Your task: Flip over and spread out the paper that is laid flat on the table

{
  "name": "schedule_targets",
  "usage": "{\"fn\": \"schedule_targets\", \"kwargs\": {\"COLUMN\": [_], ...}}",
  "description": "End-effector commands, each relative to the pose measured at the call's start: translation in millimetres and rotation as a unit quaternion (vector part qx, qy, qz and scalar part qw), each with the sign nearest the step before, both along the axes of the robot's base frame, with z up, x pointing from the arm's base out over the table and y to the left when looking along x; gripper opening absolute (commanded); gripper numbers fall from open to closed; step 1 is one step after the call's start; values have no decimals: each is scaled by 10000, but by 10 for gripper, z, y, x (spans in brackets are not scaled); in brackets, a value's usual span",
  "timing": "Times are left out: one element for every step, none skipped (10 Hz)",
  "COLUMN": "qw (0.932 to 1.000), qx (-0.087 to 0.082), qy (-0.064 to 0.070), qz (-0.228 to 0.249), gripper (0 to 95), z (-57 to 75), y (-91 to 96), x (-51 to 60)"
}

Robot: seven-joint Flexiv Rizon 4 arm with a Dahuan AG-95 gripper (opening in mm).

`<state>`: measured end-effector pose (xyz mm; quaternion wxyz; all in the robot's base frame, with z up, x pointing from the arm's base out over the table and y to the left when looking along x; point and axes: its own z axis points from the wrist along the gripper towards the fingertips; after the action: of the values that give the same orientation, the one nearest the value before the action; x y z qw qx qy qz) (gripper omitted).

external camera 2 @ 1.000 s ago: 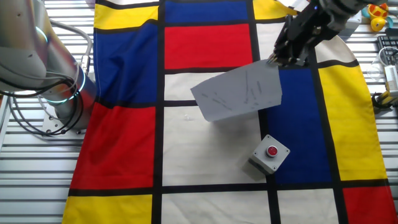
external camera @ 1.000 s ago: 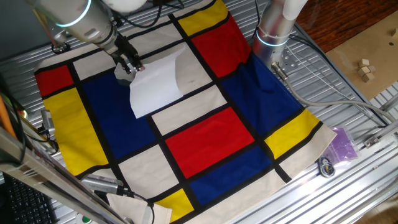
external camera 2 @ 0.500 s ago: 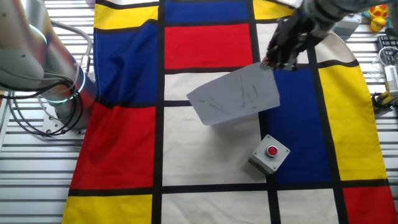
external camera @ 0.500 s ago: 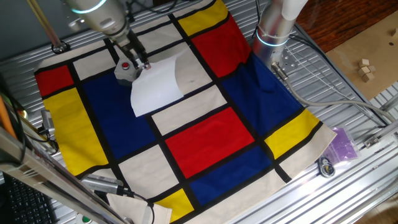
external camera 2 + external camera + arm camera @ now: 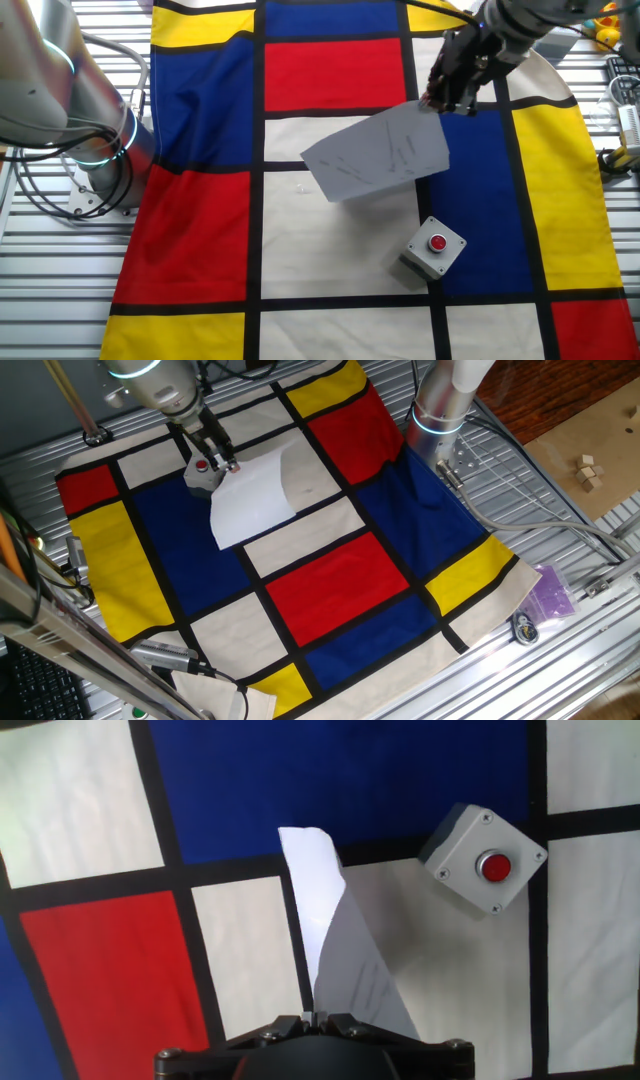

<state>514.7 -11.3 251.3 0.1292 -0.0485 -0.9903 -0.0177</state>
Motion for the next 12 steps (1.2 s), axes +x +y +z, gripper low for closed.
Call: {"fn": "schedule_targets", "kwargs": {"qw": [9999,9998,9998,9997,9997,9997,9997,9996,9996,9995,9995,9993], "qx": [34,44,56,69,76,53,42,40,40,46,57,70], "qy": [-163,-194,-213,-228,-241,-240,-241,-261,-269,-270,-285,-289], "qz": [-9,1,-5,6,16,80,96,93,104,124,157,224], "gripper": [0,0,0,0,0,0,0,0,0,0,0,0], "z": [-13,-17,-19,-19,-19,-19,-19,-19,-19,-19,-19,-19], "y": [-3,-3,-3,-3,-3,-3,-3,-3,-3,-3,-3,-3], "x": [-38,-38,-38,-38,-38,-38,-38,-38,-38,-38,-38,-38]}}
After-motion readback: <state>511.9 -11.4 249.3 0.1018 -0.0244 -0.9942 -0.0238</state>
